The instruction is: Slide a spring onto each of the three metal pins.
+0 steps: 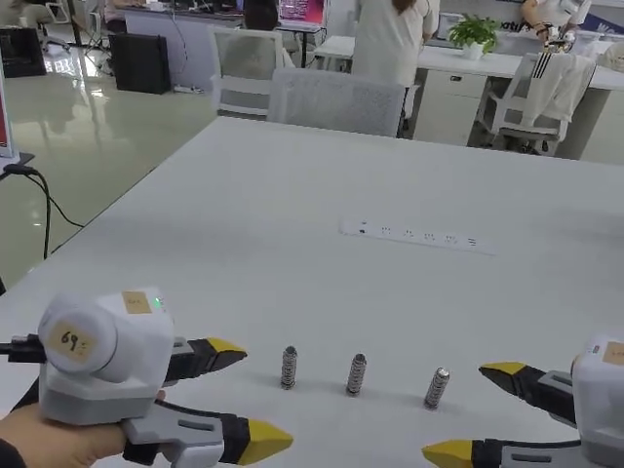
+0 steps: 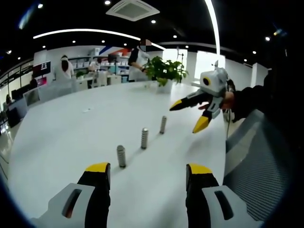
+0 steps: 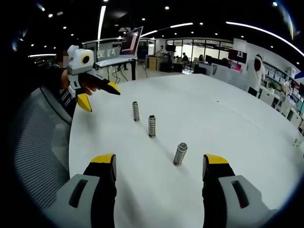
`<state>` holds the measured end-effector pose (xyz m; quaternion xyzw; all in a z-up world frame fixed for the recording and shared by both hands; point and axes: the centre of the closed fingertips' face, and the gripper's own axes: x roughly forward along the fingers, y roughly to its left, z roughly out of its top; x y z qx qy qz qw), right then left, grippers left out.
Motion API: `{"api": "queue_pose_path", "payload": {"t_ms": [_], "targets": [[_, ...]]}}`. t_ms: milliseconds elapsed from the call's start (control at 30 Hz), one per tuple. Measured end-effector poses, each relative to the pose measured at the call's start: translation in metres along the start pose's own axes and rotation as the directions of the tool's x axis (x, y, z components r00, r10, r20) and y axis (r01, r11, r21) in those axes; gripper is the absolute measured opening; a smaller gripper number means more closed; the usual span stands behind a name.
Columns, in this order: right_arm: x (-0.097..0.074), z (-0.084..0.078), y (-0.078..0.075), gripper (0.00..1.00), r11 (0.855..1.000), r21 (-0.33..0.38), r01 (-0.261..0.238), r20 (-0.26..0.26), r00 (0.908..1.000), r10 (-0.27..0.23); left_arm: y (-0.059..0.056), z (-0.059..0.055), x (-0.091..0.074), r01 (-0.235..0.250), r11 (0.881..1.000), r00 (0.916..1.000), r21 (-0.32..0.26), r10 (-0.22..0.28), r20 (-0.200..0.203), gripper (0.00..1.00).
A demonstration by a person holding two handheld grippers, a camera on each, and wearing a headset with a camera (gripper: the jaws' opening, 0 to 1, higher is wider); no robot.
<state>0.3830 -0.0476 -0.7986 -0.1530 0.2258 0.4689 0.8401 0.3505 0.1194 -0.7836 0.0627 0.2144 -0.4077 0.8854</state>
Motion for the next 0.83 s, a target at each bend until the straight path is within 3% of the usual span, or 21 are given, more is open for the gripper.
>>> {"api": "queue_pose_path", "payload": {"t_ms": [833], "targets": [[-0.0014,-0.0003,-0.0007,0.74,1.000,0.001,0.012,0.002,0.9999,-0.012,0.0013,-0.0004,-0.0005,-0.005,1.000,1.0000,-0.002,0.005,0.001,0.61]]}}
